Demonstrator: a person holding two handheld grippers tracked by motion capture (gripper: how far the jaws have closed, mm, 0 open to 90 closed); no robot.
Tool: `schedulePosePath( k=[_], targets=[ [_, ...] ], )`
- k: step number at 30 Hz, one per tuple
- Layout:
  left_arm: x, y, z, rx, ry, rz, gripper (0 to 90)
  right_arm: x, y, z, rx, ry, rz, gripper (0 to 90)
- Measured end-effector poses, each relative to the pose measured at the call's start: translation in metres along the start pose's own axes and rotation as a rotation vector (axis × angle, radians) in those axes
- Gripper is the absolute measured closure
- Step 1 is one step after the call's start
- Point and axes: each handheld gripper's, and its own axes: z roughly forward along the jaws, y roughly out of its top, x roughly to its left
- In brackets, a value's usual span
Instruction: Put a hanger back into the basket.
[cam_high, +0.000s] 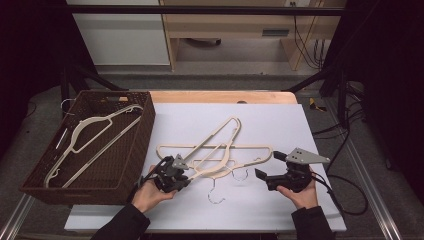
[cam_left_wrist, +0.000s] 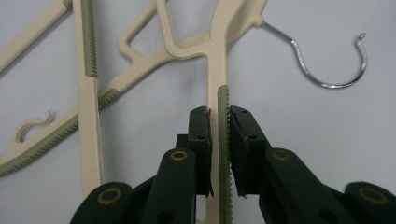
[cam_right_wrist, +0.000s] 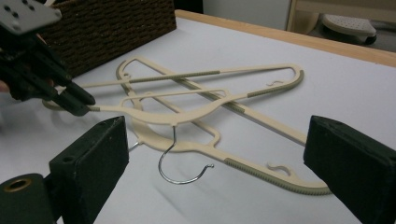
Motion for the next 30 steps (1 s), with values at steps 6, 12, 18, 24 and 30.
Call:
schedulePosePath(
  k=[6, 12, 18, 24, 30],
  targets=[
    [-0.002, 0.004, -0.017, -0.075, 0.005, -0.014, 79.2, 0.005, -0.004, 0.010, 0.023, 0.018, -0.008, 7.1],
    [-0.003, 0.006, -0.028, -0.131, 0.012, -0.031, 79.4, 0.010, -0.009, 0.021, 0.051, 0.041, -0.009, 7.3],
    [-0.002, 0.008, -0.036, -0.160, 0.008, -0.049, 79.5, 0.014, -0.013, 0.031, 0.079, 0.058, -0.012, 8.0],
    [-0.004, 0.009, -0.039, -0.168, 0.012, -0.053, 79.6, 0.023, -0.015, 0.050, 0.081, 0.078, -0.013, 12.1],
    [-0.005, 0.009, -0.041, -0.173, 0.015, -0.055, 79.6, 0.028, -0.013, 0.068, 0.055, 0.095, -0.007, 22.8]
  ],
)
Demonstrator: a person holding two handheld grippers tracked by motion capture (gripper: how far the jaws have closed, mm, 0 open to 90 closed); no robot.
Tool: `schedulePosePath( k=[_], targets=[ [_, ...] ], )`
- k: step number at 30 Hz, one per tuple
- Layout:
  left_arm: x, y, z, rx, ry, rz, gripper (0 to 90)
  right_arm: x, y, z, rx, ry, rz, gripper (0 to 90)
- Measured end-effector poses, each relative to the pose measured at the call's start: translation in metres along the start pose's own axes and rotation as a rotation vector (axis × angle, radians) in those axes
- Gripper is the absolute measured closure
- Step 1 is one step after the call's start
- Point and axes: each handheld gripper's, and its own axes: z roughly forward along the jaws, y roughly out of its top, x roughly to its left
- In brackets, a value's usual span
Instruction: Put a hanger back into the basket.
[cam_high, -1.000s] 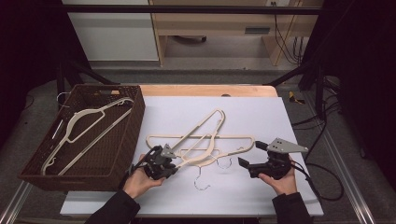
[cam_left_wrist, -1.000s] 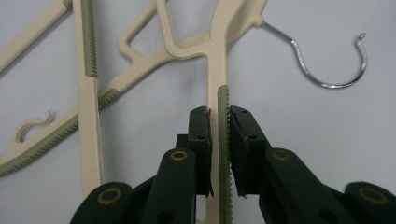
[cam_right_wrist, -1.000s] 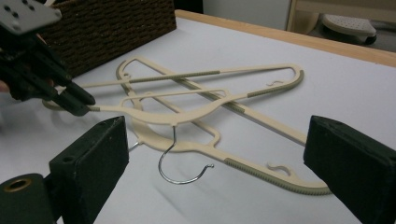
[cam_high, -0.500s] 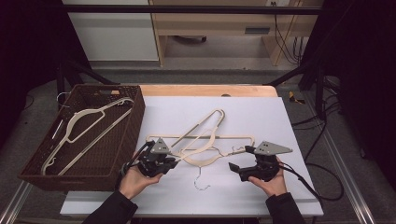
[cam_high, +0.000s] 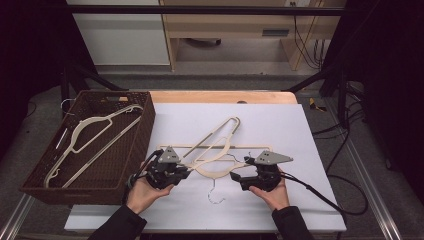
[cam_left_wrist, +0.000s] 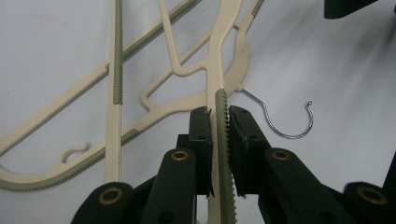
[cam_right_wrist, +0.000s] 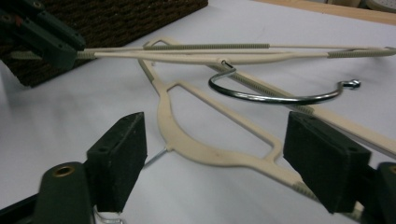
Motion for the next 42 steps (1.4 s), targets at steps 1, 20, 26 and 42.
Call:
schedulePosePath(
  k=[1, 20, 26, 42],
  targets=[
    [0.000, 0.000, 0.000, -0.001, -0.002, -0.002, 79.7, 0.000, 0.001, 0.002, -0.010, -0.002, 0.007, 25.5],
    [0.003, -0.005, 0.002, 0.020, 0.033, -0.003, 84.5, 0.000, 0.016, 0.033, -0.085, -0.017, 0.019, 45.0],
    [-0.001, -0.005, 0.003, 0.023, 0.041, 0.006, 84.4, 0.000, 0.030, 0.031, -0.131, -0.026, 0.014, 45.3],
    [-0.009, -0.005, 0.007, 0.043, 0.034, 0.019, 83.3, 0.011, 0.054, 0.030, -0.140, -0.025, -0.034, 85.9]
  ],
)
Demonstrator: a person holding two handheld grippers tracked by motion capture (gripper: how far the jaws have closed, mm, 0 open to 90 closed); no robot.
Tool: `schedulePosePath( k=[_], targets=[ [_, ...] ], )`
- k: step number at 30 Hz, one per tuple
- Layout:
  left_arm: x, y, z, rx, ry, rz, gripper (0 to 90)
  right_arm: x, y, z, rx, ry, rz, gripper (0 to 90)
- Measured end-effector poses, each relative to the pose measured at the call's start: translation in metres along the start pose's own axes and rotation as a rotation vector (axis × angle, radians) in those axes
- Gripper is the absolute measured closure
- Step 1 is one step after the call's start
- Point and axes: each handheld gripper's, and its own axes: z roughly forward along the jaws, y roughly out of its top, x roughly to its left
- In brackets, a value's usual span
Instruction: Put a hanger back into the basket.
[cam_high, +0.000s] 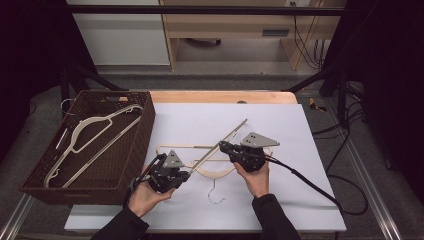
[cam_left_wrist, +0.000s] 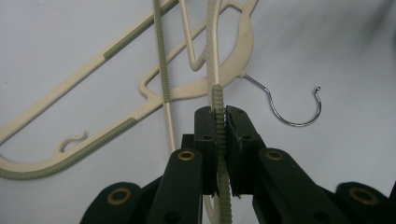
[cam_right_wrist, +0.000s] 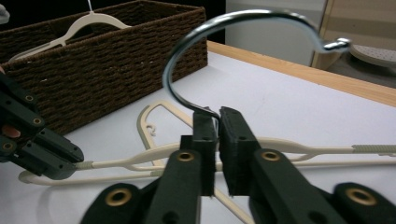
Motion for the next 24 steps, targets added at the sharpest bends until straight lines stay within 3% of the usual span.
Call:
schedulePosePath(
  k=[5, 8, 13, 18, 24],
  targets=[
    [0.000, 0.002, 0.000, 0.000, 0.002, 0.001, 82.1, 0.001, 0.000, -0.001, 0.006, -0.014, -0.004, 88.2],
    [0.000, 0.008, -0.002, -0.008, 0.025, 0.011, 68.1, 0.001, 0.000, -0.001, 0.004, -0.013, -0.004, 88.4],
    [-0.002, 0.028, 0.007, -0.027, 0.058, 0.035, 53.8, 0.001, 0.000, -0.001, 0.006, -0.014, -0.002, 88.4],
    [-0.007, 0.046, 0.027, -0.020, 0.083, 0.060, 52.1, 0.002, 0.001, 0.000, 0.009, -0.011, -0.007, 88.3],
    [-0.008, 0.059, 0.039, -0.041, 0.113, 0.068, 61.6, 0.003, 0.001, 0.000, 0.011, -0.011, -0.006, 88.3]
  ],
)
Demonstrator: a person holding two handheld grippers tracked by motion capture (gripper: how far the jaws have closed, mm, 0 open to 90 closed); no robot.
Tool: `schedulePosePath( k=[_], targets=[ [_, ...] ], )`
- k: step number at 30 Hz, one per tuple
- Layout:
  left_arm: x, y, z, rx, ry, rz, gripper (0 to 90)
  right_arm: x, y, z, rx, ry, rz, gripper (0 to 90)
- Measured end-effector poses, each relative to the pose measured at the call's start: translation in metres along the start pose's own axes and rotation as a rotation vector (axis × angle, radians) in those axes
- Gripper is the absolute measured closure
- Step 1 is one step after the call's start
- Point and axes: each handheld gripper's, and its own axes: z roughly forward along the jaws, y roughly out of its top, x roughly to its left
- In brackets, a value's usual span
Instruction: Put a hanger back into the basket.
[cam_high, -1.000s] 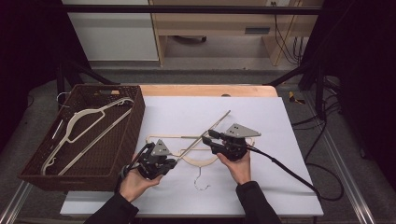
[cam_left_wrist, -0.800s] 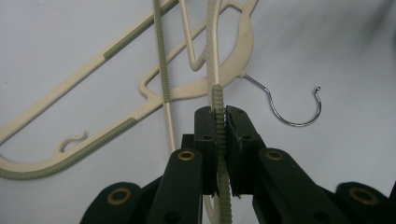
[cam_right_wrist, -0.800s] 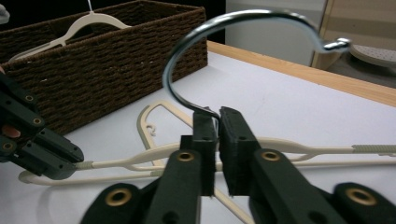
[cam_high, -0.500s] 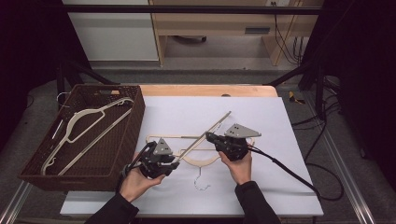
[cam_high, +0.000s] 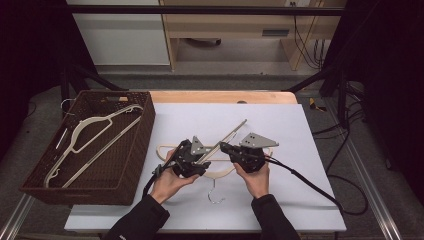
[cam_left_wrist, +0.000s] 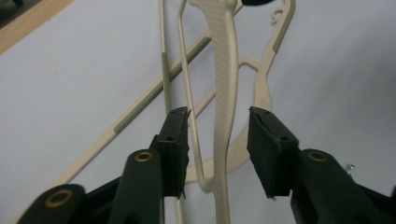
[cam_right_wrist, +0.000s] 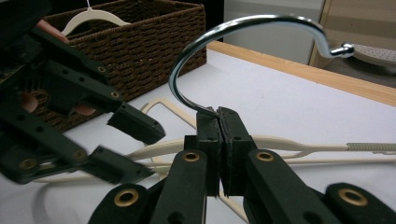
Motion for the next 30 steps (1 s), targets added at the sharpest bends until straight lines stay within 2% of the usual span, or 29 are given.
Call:
schedulePosePath(
  k=[6, 9, 13, 15, 17, 18, 22, 24, 26, 30],
  targets=[
    [-0.001, 0.002, 0.005, -0.007, -0.018, -0.003, 76.4, 0.001, 0.000, 0.000, 0.000, -0.001, 0.002, 88.0],
    [-0.004, 0.003, 0.004, -0.002, 0.001, 0.014, 81.7, 0.000, 0.000, -0.001, 0.001, 0.005, 0.002, 86.3],
    [-0.004, 0.003, 0.002, -0.005, 0.051, 0.021, 83.9, 0.003, 0.001, -0.005, 0.000, 0.031, -0.001, 76.1],
    [-0.001, 0.002, 0.001, -0.021, 0.079, -0.003, 85.0, 0.005, 0.001, -0.010, 0.019, 0.034, -0.016, 68.5],
    [0.005, 0.002, -0.001, -0.033, 0.087, -0.023, 85.8, 0.006, 0.001, -0.015, 0.029, 0.029, -0.038, 61.5],
    [0.008, 0.001, -0.004, -0.022, 0.086, -0.016, 86.1, 0.007, 0.001, -0.019, 0.026, 0.035, -0.040, 58.6],
    [0.016, 0.000, -0.010, -0.059, 0.076, -0.052, 86.5, 0.001, 0.000, -0.035, 0.005, 0.036, -0.014, 47.2],
    [0.018, -0.001, -0.014, -0.050, 0.074, -0.040, 86.6, -0.003, -0.001, -0.043, -0.001, 0.025, -0.006, 42.9],
    [0.019, -0.002, -0.018, -0.075, 0.070, -0.062, 86.6, -0.008, -0.003, -0.052, -0.006, 0.017, 0.008, 39.6],
    [0.022, -0.001, -0.033, -0.118, 0.051, -0.067, 86.7, -0.017, -0.009, -0.072, -0.021, -0.004, 0.019, 31.7]
  ],
)
